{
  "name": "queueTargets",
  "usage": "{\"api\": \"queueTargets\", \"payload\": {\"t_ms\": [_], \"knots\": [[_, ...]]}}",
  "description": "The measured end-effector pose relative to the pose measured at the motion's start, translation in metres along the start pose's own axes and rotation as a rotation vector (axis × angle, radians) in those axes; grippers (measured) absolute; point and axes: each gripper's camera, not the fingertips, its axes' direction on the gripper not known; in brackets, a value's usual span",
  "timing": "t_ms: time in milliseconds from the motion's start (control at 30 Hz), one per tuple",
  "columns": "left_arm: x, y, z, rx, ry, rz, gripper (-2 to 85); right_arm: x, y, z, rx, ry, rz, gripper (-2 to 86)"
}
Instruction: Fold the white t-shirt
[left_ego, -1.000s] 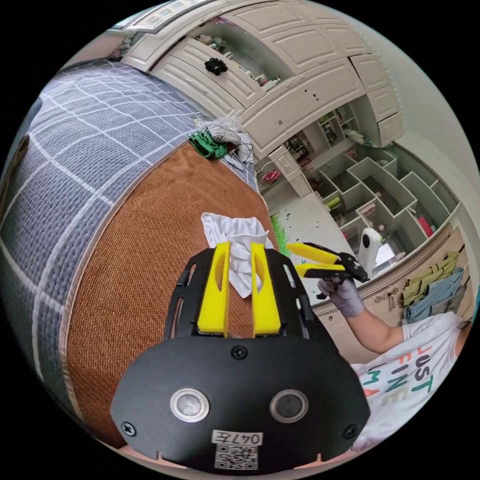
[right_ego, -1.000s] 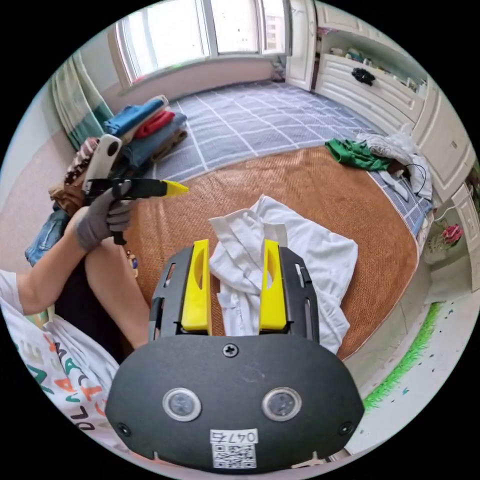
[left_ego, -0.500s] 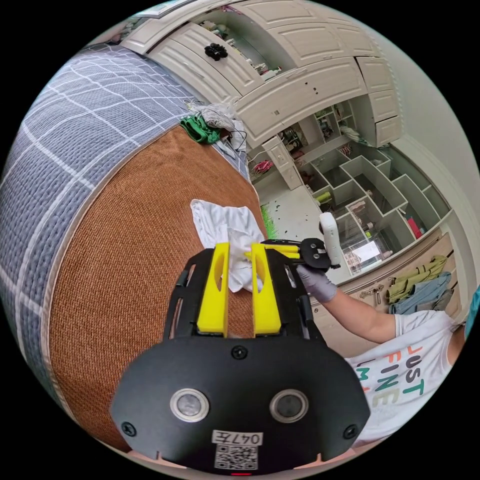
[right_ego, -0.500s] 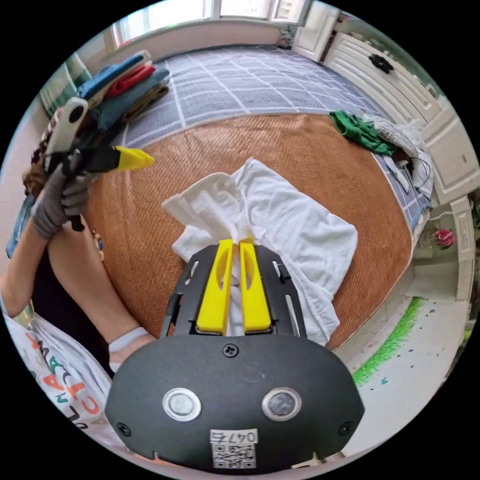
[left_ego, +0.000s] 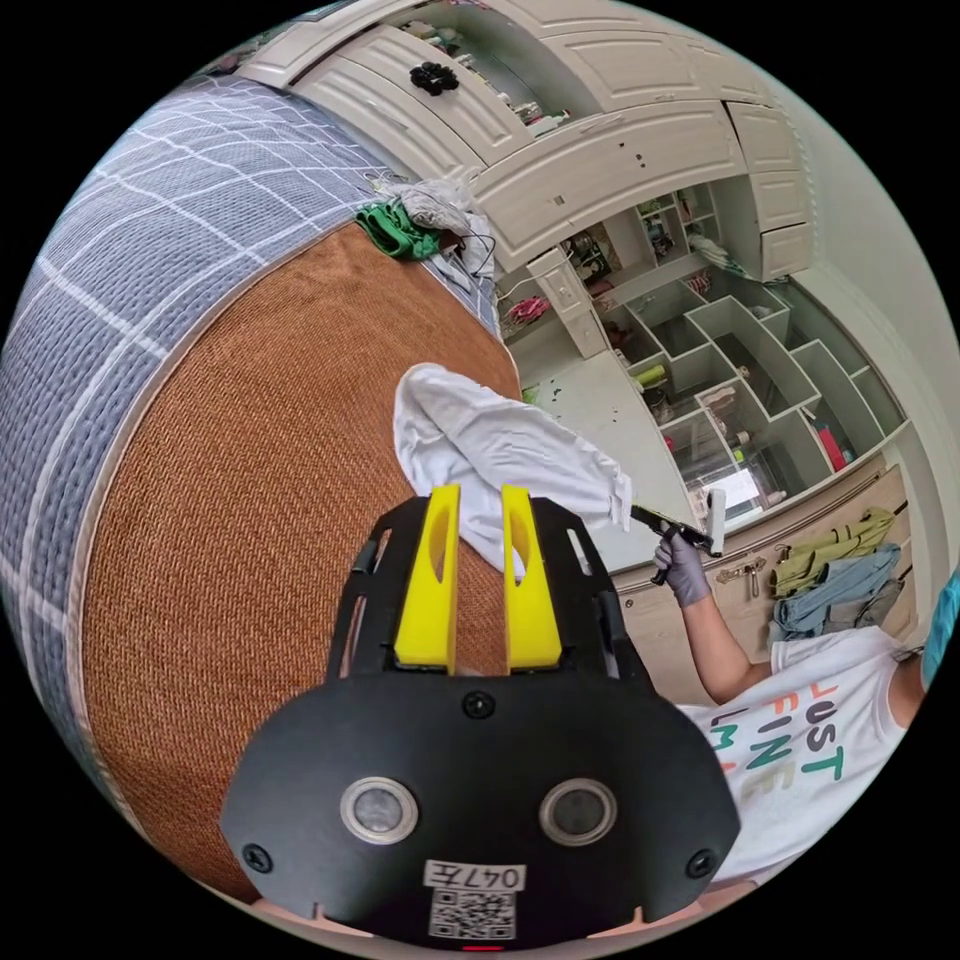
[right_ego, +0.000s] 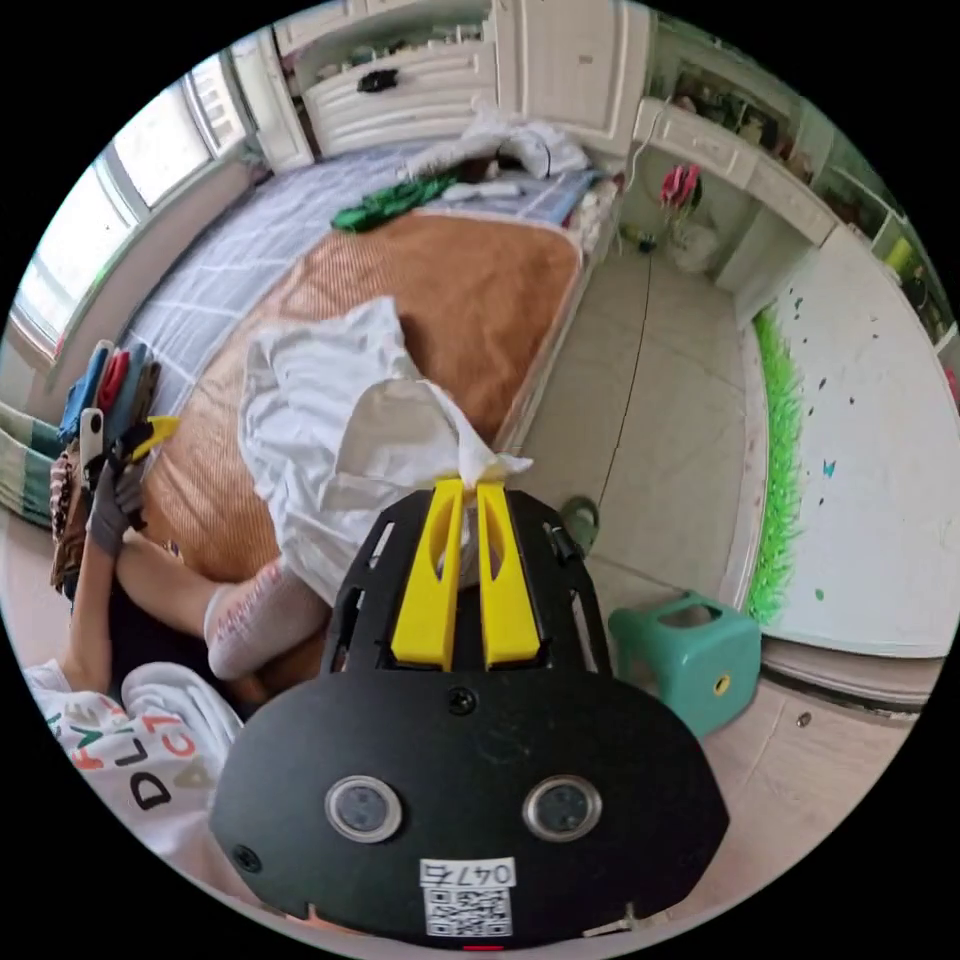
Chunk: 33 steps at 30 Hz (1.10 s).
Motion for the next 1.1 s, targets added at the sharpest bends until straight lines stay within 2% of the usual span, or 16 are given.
{"api": "queueTargets", "payload": {"t_ms": [67,133,233,300,367,600,733,867,933,1000,1100], "knots": [[0.006,-0.001,0.011,-0.022,-0.006,0.011,6.7,-0.005,0.002,0.015,-0.064,-0.013,-0.034,3.8],[0.012,-0.001,0.023,-0.047,-0.022,0.023,6.7,-0.014,-0.001,0.016,-0.042,0.032,-0.023,9.2],[0.017,-0.001,0.034,-0.065,-0.036,0.027,6.7,-0.044,-0.016,-0.005,0.106,0.064,-0.057,10.9],[0.020,-0.002,0.040,-0.071,-0.037,0.028,6.7,-0.090,-0.039,-0.015,0.204,0.051,-0.187,10.5],[0.023,-0.003,0.044,-0.073,-0.039,0.029,6.7,-0.129,-0.064,-0.009,0.210,0.044,-0.306,10.0],[0.033,-0.002,0.048,-0.055,-0.028,0.028,6.7,-0.267,-0.170,0.058,0.127,0.076,-0.657,8.2],[0.038,-0.003,0.043,-0.024,-0.016,0.022,6.7,-0.304,-0.218,0.096,0.080,0.137,-0.700,7.4],[0.043,-0.004,0.037,0.001,-0.012,0.017,6.7,-0.324,-0.239,0.154,-0.117,0.174,-0.736,1.3],[0.048,-0.005,0.030,0.030,-0.028,0.019,6.8,-0.331,-0.223,0.147,-0.064,0.122,-0.759,0.3],[0.055,-0.005,0.022,0.060,-0.053,0.029,6.8,-0.344,-0.180,0.127,-0.011,-0.067,-0.851,-0.2],[0.072,-0.007,0.010,0.108,-0.085,0.074,7.2,-0.349,-0.108,0.118,-0.011,-0.213,-1.025,-0.4]]}}
